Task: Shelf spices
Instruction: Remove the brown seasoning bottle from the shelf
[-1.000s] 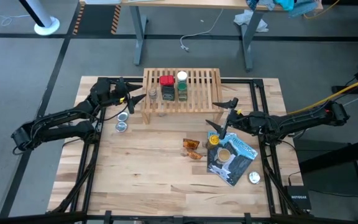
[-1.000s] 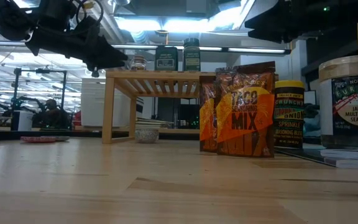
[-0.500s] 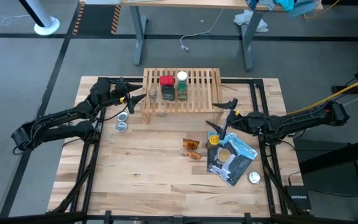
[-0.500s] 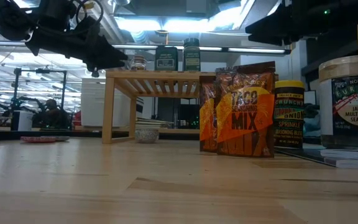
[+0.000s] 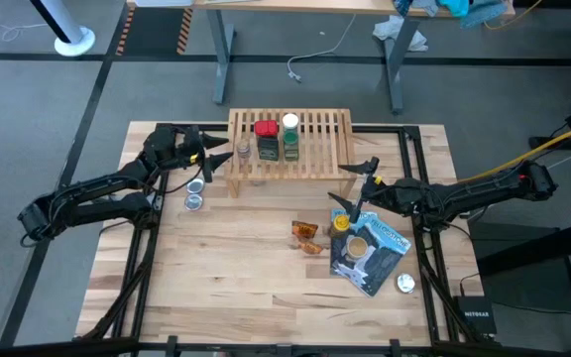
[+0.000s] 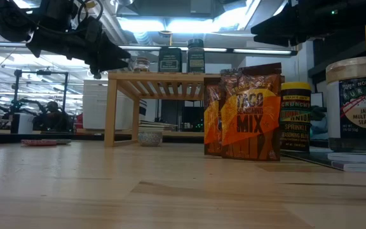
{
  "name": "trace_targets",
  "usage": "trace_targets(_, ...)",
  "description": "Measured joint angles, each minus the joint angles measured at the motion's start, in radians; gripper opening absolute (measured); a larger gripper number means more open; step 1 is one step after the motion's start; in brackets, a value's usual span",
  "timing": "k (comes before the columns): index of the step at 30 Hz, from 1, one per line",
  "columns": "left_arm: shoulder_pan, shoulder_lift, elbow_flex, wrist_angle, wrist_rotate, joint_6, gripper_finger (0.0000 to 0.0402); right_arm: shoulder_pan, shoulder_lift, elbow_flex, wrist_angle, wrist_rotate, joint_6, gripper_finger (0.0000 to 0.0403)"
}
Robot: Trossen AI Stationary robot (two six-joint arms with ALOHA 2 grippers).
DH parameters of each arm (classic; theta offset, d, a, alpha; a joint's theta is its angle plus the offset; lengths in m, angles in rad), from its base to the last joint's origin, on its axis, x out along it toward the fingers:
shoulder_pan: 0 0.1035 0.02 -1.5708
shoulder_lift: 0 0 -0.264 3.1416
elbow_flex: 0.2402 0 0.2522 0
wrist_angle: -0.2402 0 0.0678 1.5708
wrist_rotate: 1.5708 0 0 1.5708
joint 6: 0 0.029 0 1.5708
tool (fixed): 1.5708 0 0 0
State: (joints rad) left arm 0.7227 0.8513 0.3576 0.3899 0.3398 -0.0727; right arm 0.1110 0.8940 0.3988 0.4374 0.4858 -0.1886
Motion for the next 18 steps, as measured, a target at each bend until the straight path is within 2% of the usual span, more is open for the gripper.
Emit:
trace_targets(8, 0.000, 0.017, 0.000, 0.017, 0.037, -0.043, 0.0242, 0.000, 0.000, 0.000, 0.001, 0.000, 0.000, 0.0392)
trace_targets(18, -0.001, 0.138, 0.012, 0.111, 0.076, -0.074, 0.0242, 0.000, 0.000, 0.000, 0.001, 0.000, 0.000, 0.0392)
